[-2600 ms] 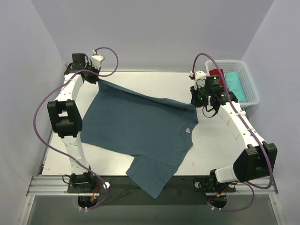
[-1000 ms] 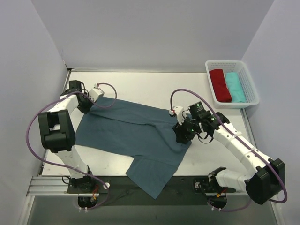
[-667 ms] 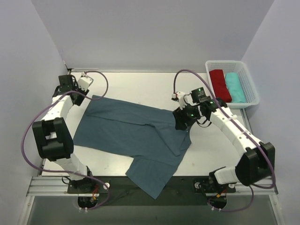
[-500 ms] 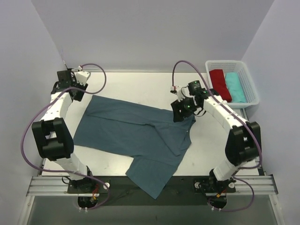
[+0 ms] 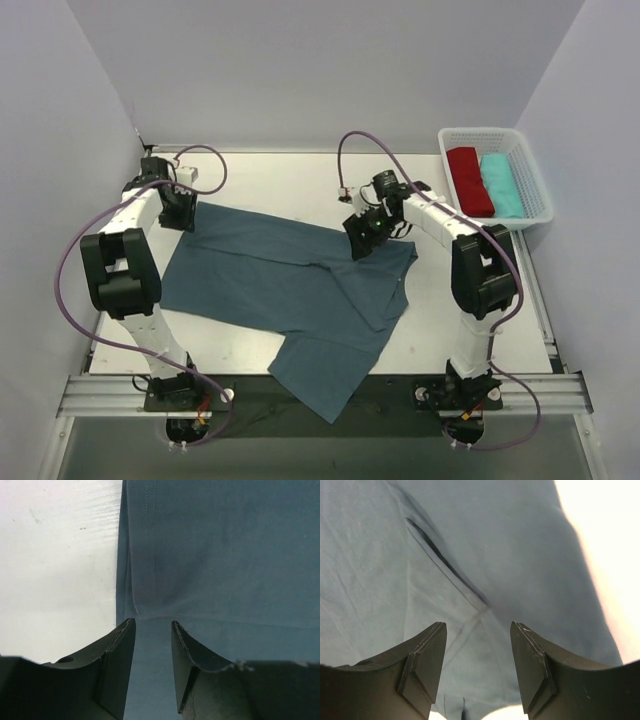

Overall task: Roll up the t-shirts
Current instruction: Fold the T-shirt at the center of the board.

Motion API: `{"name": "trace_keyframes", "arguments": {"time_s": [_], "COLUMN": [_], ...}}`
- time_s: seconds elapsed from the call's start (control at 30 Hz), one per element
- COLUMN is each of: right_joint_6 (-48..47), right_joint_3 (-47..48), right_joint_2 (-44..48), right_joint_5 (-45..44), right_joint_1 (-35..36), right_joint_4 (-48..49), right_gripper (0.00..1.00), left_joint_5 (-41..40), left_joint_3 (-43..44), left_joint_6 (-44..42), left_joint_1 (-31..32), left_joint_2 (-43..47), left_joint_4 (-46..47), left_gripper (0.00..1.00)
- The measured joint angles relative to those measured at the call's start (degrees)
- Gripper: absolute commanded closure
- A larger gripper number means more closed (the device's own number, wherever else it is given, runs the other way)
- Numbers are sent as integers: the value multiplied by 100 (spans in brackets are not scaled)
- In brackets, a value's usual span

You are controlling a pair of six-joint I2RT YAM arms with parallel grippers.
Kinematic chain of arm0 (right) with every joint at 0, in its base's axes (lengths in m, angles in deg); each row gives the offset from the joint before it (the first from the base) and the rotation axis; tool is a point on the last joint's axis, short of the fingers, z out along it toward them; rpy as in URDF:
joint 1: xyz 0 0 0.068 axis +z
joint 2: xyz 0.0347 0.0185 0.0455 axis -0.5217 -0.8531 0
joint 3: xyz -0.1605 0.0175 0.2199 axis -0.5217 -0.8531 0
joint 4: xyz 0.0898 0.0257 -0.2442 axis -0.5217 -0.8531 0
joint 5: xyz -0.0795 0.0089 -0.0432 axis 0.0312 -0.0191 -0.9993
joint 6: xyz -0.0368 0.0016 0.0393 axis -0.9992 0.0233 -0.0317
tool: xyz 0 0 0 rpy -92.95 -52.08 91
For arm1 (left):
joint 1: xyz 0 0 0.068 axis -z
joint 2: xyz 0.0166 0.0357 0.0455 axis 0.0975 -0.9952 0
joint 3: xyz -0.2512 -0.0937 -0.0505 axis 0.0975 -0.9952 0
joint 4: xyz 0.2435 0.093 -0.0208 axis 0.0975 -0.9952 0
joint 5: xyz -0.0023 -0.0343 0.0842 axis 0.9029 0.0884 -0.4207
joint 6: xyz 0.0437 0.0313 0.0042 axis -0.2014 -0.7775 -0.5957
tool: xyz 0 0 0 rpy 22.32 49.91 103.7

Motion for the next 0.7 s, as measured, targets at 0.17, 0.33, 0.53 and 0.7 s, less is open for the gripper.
{"name": "trace_keyframes", "arguments": {"time_s": [0.17,0.33,0.53,0.7], "right_joint_6": [-157,-291,-376,-448], "right_joint_3": [33,74,142,212], "right_joint_2": [-293,-551,-634,-634], "right_joint_5": [-15,-175,-275,-302], "right_joint_1": [240,273,291,374], "right_joint_4": [35,33,-4,-13], "right_gripper": [49,53,59,74], "left_joint_5": [74,107,109,111], "left_joint_3": [-74,-319,-404,-431], "left_joint_6": [179,240,258,262], "left_joint_1": [0,0,0,0], "left_joint_2": [20,111,278,361], "left_joint_4": [-50,-74,-72,-68], "left_gripper": [55,55,56,56]}}
